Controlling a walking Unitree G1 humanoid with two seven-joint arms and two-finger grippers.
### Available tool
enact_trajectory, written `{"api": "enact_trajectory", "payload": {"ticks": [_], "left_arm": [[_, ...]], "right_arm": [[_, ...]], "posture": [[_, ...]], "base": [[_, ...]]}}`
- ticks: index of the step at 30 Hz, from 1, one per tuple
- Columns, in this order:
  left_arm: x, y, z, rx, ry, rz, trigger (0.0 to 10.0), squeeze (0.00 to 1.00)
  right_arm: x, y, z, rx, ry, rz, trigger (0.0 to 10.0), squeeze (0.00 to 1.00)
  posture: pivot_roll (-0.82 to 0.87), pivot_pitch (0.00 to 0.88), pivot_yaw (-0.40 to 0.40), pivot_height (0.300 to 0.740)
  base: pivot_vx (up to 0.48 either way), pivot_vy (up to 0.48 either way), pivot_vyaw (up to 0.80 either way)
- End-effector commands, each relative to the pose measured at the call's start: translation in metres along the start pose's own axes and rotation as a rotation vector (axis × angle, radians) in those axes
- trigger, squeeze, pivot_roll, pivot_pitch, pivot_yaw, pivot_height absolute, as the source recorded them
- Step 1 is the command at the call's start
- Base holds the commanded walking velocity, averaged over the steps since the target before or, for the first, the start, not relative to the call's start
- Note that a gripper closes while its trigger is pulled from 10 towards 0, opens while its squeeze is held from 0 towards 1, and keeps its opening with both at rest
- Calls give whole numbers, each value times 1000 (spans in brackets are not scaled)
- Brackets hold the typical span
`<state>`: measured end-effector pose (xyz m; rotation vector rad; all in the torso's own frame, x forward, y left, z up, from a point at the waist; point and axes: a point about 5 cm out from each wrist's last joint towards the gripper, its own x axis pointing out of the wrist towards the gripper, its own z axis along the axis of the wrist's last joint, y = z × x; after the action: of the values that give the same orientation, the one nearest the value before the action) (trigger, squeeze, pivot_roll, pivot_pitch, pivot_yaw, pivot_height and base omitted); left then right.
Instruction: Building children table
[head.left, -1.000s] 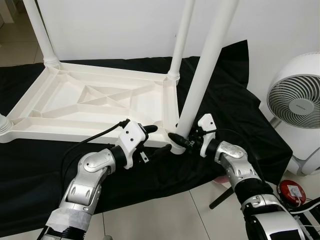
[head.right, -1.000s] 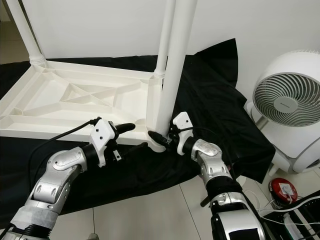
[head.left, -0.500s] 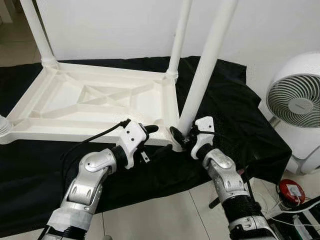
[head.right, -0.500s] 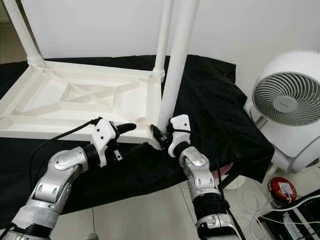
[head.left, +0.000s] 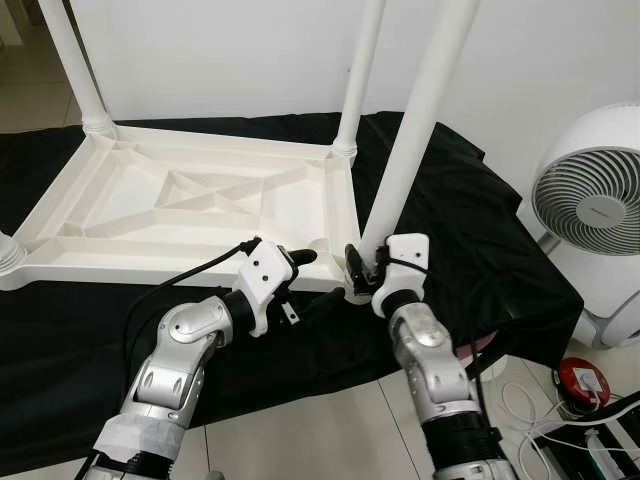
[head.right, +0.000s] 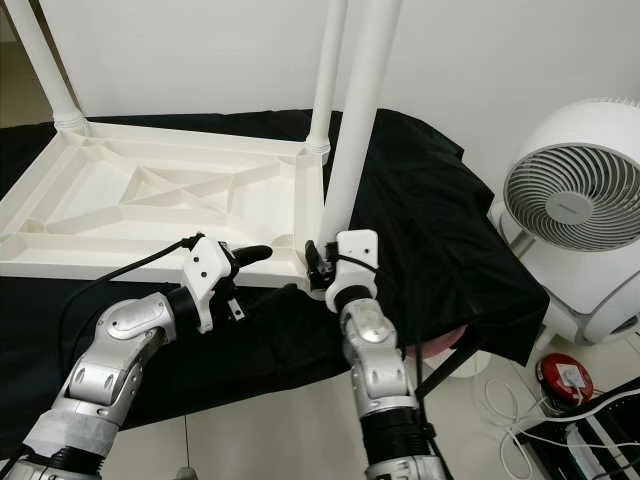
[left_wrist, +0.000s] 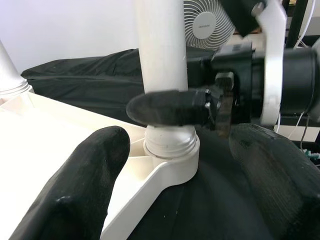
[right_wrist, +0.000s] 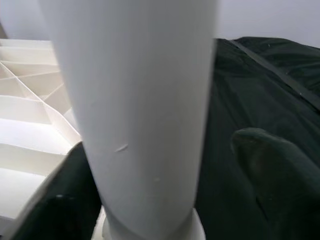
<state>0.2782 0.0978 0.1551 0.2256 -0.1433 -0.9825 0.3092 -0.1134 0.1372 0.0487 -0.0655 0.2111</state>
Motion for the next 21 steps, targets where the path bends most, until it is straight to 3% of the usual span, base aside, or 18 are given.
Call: {"api": "enact_trajectory", "payload": {"ticks": [1, 4, 5, 7, 11, 15, 21], "left_arm": [[0, 2, -1, -1, 8, 64, 10000, 0], [-1, 0, -1, -1, 10, 55, 10000, 0], [-1, -1, 0, -1, 11, 51, 10000, 0], [-1, -2, 0, -1, 12, 45, 10000, 0], [-1, -3, 0, -3, 11, 40, 10000, 0], [-1, -5, 1, -1, 8, 15, 10000, 0], [0, -6, 3, 1, 3, 6, 10000, 0]], "right_arm": [[-3, -7, 1, 16, 8, 5, 10000, 1000], [-4, -12, 0, 5, 40, 98, 10000, 1000], [-5, -15, -3, -16, 66, 175, 10000, 0], [-6, -20, -6, -37, 99, 266, 10000, 0], [-6, -24, -7, -53, 111, 305, 10000, 0], [3, -38, -9, -144, 141, 496, 10000, 0], [15, -33, -13, -167, 168, 597, 10000, 0]], "posture": [[-13, 0, -75, 740], [-12, 0, -73, 740], [-12, 0, -73, 740], [-10, 0, -70, 740], [-8, 0, -70, 740], [-4, 0, -68, 740], [6, 0, -65, 740]], "base": [[0, 0, 0], [0, 0, 0], [0, 0, 0], [0, 0, 0], [0, 0, 0], [0, 0, 0], [0, 0, 0]]}}
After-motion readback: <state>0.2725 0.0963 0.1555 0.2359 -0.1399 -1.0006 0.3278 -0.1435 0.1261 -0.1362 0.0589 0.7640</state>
